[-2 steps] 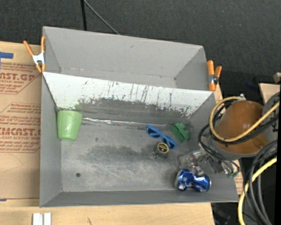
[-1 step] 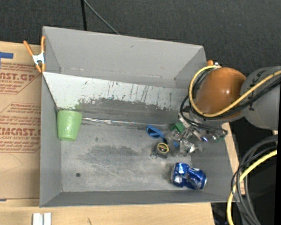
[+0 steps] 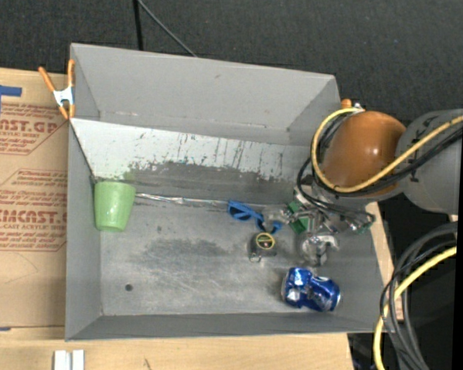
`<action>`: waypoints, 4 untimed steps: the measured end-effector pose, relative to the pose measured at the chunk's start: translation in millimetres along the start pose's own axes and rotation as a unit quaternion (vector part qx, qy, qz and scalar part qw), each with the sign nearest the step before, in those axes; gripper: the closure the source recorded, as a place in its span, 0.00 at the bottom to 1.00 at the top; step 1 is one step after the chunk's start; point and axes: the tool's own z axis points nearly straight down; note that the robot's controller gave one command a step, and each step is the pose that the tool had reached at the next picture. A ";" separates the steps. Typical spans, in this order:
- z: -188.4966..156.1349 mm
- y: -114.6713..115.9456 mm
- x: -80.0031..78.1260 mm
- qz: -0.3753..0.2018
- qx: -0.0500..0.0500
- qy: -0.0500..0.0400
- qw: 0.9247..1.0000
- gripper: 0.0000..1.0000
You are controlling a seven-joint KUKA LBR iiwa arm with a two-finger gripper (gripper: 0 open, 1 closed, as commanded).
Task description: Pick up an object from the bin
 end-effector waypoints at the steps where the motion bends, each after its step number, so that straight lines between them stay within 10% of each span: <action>1: 0.2 0.3 -0.2 0.000 0.000 0.000 1.000 1.00; 2: 0.2 0.2 -0.1 0.000 0.000 0.000 1.000 0.00; 3: -22.8 95.8 42.6 -0.243 0.004 -0.003 0.970 0.00; 4: -15.9 58.8 70.0 -0.252 0.005 -0.005 0.968 0.00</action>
Offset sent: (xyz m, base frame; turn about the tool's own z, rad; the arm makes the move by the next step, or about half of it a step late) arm 0.0000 0.0000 0.0000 0.0000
